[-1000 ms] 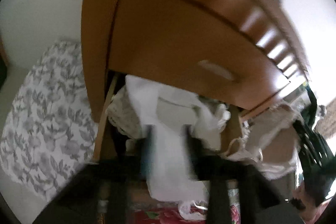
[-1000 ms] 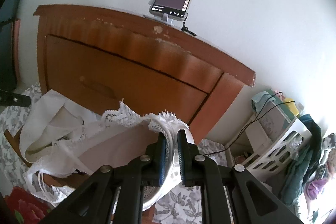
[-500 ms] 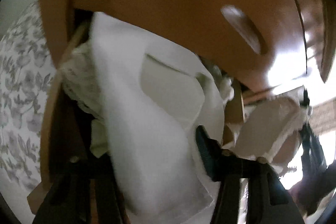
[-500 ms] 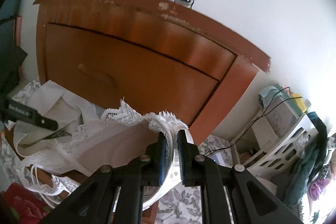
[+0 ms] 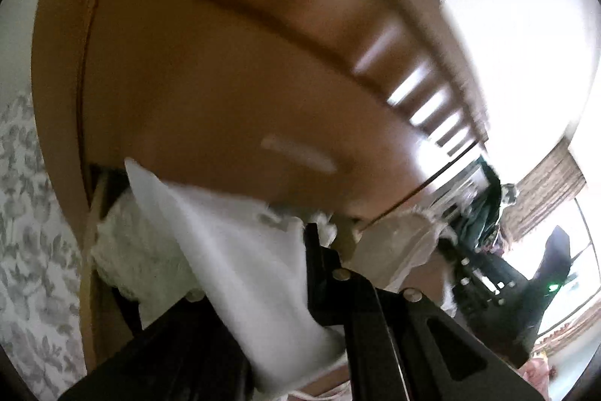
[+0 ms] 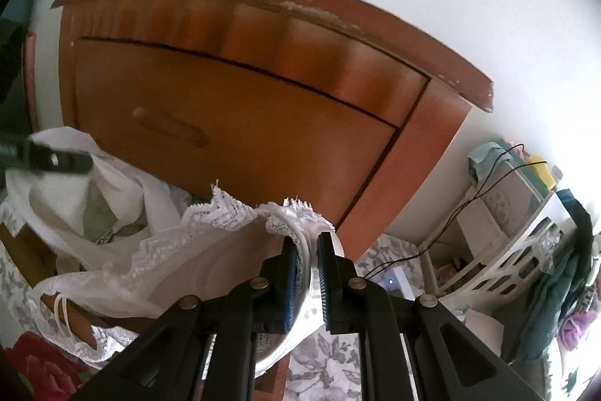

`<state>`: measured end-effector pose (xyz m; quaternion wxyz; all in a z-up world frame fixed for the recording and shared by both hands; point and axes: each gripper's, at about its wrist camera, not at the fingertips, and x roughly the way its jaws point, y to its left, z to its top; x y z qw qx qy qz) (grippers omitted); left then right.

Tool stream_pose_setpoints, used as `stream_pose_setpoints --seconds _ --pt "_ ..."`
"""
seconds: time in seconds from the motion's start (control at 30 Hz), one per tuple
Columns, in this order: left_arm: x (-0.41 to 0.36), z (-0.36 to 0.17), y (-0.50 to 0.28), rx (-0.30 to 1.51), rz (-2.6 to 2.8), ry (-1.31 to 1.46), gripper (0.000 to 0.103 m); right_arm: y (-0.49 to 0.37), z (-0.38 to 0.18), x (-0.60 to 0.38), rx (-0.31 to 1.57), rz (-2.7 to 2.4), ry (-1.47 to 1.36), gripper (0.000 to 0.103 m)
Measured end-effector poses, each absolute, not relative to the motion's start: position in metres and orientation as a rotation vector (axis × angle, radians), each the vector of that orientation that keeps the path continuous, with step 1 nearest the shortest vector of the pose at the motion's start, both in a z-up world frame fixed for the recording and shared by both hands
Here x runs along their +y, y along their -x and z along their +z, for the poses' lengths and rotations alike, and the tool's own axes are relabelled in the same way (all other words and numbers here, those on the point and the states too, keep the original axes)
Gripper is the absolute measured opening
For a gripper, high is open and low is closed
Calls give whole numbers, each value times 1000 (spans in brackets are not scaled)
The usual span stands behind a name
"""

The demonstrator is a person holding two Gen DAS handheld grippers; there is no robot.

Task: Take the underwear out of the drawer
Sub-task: 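Carry the white cloth and bra away from the nightstand toward the red blanket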

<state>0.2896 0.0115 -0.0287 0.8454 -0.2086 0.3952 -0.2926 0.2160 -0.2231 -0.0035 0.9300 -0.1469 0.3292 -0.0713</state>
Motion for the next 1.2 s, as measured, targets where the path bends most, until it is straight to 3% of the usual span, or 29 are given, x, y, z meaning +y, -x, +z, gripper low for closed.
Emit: stream_pose_setpoints --seconds 0.57,0.87,1.2 --pt "34 21 -246 555 -722 478 1 -196 29 -222 542 -198 259 11" --pt "48 100 -220 381 -747 440 1 -189 60 -219 461 -197 245 11" --pt "53 211 -186 253 -639 336 1 -163 140 -221 321 -197 195 11"
